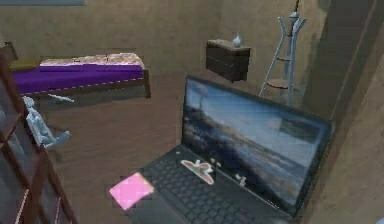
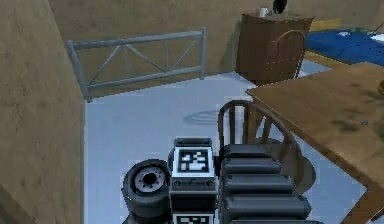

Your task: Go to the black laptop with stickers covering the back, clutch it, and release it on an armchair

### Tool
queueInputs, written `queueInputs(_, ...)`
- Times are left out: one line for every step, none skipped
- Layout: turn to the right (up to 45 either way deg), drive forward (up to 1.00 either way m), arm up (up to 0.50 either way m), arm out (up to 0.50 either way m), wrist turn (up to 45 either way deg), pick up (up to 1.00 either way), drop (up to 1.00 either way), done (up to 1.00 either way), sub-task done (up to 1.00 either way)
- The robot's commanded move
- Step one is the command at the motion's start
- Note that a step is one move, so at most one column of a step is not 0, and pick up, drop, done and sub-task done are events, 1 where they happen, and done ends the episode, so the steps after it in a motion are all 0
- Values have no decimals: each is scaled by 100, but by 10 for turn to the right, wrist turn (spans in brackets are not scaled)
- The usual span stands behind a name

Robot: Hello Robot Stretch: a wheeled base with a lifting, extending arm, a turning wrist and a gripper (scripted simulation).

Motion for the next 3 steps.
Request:
queueInputs(0,15,0,0,0,0,0,0,0)
queueInputs(-90,0,0,0,0,0,0,0,0)
queueInputs(0,100,0,0,0,0,0,0,0)
